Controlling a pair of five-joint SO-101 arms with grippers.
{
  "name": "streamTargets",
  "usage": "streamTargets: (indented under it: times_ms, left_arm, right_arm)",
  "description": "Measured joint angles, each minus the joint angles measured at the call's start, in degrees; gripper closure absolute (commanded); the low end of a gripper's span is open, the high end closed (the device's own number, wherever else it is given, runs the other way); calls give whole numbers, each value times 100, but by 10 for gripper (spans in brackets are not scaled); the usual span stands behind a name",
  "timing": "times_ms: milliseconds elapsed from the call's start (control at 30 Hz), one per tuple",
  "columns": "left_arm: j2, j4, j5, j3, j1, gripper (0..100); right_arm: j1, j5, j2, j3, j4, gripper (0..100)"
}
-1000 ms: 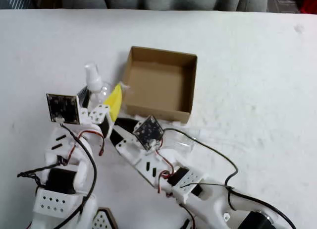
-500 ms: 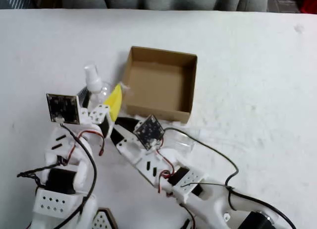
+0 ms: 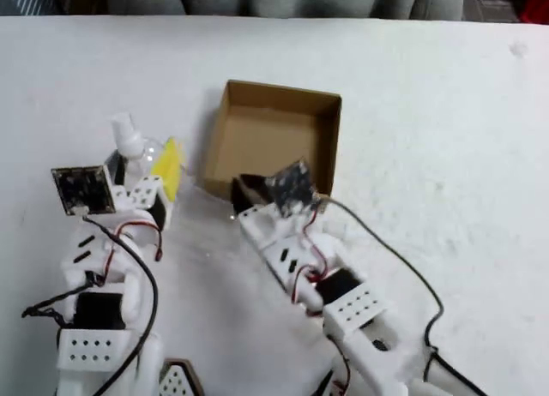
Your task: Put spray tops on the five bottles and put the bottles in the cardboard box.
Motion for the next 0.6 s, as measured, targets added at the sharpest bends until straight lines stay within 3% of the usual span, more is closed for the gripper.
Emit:
streamTargets:
  times_ms: [233,333,500,600]
  left_arm:
    - [0,-316,0,132,-352,980]
    - [0,-316,0,132,-360,980]
    - [0,-316,0,132,-378,980]
    - [0,-316,0,211,-387,980]
  right_arm:
    - [1108,0,62,-1354,2602,983]
    - [1495,0,580,-1864,2927,958]
    - [1899,0,1714,-2646,2989,834]
    - [2075,0,2453,-3138,2989,842]
